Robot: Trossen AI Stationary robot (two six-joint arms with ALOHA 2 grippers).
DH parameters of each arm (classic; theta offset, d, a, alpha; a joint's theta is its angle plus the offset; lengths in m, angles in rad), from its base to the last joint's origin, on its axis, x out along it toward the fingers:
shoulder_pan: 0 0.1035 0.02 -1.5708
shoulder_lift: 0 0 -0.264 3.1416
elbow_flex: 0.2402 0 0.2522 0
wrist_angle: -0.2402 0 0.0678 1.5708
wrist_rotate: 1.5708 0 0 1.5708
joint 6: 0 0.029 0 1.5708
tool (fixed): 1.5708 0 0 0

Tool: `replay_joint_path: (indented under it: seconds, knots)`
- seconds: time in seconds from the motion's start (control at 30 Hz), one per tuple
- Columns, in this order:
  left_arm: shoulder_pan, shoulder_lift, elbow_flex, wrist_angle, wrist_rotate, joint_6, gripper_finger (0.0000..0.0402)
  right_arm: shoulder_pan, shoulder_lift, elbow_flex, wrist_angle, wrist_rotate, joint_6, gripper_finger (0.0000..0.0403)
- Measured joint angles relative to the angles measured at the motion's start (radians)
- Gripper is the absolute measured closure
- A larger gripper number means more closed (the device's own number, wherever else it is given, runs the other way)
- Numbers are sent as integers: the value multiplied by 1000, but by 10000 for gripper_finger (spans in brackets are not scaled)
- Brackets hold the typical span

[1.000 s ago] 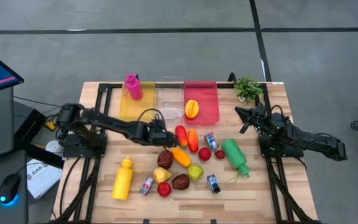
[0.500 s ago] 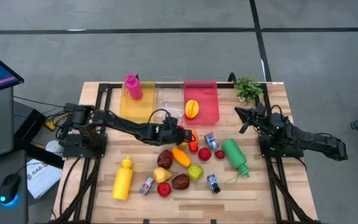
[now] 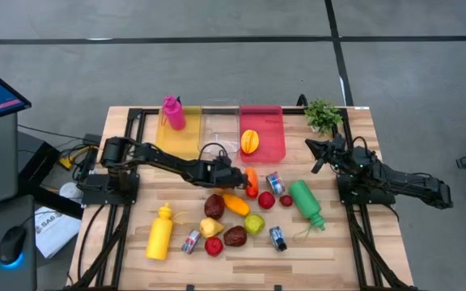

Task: Pick & Place Food Item
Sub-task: Put the left orange mango into the pink bin

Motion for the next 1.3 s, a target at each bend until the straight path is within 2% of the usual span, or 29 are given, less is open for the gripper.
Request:
replay_joint_path:
  seconds: [0.23,0.33,0.5,0.67,0.83,1.07,1.3]
  knots:
    - [-48,-138,0,-249,-11,11,401,0,0,0,0,-1,0,397]
    - [-65,-216,0,-296,-14,21,402,0,0,0,0,-1,-1,397]
    - [-80,-350,1,-404,-31,126,401,0,3,0,0,-1,-2,397]
    - [-79,-420,0,-444,-70,203,401,0,9,0,0,0,-3,397]
    - [-79,-418,0,-447,-76,223,401,0,11,0,0,0,-2,397]
    - [-78,-325,0,-426,-70,215,402,0,11,0,0,2,-2,397]
    - [-75,-299,0,-412,-66,213,401,0,11,0,0,1,-1,397]
